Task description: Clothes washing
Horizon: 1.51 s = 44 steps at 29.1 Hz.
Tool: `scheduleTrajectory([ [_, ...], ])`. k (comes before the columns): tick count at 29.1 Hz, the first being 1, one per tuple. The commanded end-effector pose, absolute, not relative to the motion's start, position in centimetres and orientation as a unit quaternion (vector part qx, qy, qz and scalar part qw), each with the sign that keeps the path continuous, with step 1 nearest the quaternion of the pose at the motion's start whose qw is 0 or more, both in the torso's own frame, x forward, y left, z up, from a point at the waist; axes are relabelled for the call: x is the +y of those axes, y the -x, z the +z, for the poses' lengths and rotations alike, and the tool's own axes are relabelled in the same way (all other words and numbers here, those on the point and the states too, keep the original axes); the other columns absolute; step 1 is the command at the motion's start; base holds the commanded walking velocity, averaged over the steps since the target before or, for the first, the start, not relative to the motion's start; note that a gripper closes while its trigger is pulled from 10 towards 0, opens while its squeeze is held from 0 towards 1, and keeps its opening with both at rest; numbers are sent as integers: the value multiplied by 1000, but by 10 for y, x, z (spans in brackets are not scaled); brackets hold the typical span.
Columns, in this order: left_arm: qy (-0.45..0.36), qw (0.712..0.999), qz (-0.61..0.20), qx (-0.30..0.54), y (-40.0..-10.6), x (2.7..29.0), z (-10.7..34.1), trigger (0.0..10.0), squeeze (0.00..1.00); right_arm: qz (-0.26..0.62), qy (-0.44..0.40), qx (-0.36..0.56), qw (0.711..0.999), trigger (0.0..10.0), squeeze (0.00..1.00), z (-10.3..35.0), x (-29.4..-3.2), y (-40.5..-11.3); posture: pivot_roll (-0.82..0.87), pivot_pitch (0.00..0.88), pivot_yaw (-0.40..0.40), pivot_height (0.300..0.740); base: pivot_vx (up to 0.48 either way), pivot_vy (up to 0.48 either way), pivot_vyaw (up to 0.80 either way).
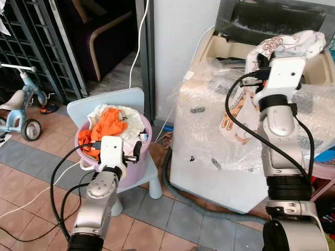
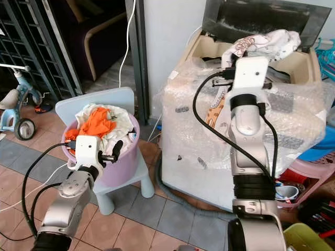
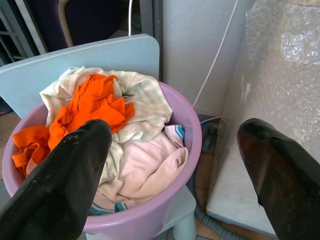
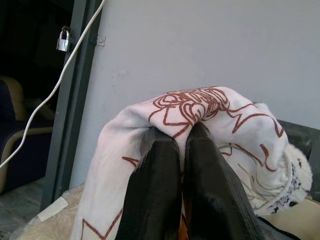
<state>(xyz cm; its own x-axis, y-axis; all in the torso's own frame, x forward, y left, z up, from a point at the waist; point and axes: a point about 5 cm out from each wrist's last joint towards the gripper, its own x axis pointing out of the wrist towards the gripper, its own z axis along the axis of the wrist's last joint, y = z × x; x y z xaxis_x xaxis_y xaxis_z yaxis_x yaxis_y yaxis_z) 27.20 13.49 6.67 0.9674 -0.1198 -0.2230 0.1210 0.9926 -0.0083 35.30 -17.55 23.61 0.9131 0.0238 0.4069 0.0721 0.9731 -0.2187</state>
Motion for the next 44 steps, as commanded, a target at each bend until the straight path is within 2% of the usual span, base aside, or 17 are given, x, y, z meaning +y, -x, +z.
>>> scheduleTrajectory([
  [1,-3,992,-78,99,-278,125,76,10000,0,-22,124,-226,966,10000,0,249,-184,-358,-18,0,34,740,281,0,0],
  [12,-11,990,-88,107,-270,119,71,10000,0,-50,93,-247,963,10000,0,301,-192,-391,4,0,22,740,316,0,0],
  [15,-14,990,-87,108,-270,119,71,10000,0,-74,86,-246,963,10000,0,315,-203,-396,9,0,18,740,374,0,0],
  [20,-20,990,-82,115,-270,121,69,10000,0,-155,56,-238,957,10000,0,342,-240,-401,14,0,15,740,331,0,0],
  [22,-18,990,-84,115,-269,121,69,10000,0,-166,62,-239,955,10000,0,347,-245,-400,17,0,15,740,339,0,0],
  [28,-10,990,-82,114,-269,120,70,10000,0,-163,37,-189,968,10000,0,334,-251,-406,19,0,10,740,236,0,0],
  [31,5,988,-85,128,-269,118,68,10000,0,-109,42,-111,987,10000,0,301,-238,-415,21,0,10,740,0,0,0],
  [32,1,988,-86,126,-269,118,69,10000,0,-79,51,-45,995,10000,1000,273,-231,-417,24,0,11,740,0,0,0],
  [33,-3,989,-85,124,-269,118,69,10000,0,-62,54,0,997,10000,1000,254,-228,-417,24,0,12,740,0,0,0],
  [35,-4,989,-82,125,-270,119,69,10000,0,-50,57,27,997,10000,1000,242,-227,-416,25,0,14,740,0,0,0],
  [39,-13,990,-71,118,-272,123,70,10000,0,-17,99,36,994,10000,1000,228,-228,-413,20,0,23,740,0,0,0],
  [42,-15,992,-55,115,-275,127,72,10000,0,17,148,-12,989,10000,1000,235,-228,-409,8,0,34,740,0,0,0],
  [44,-19,992,-47,117,-277,128,72,10000,0,52,179,-53,981,10000,1000,237,-220,-403,-2,0,47,740,0,0,0],
])
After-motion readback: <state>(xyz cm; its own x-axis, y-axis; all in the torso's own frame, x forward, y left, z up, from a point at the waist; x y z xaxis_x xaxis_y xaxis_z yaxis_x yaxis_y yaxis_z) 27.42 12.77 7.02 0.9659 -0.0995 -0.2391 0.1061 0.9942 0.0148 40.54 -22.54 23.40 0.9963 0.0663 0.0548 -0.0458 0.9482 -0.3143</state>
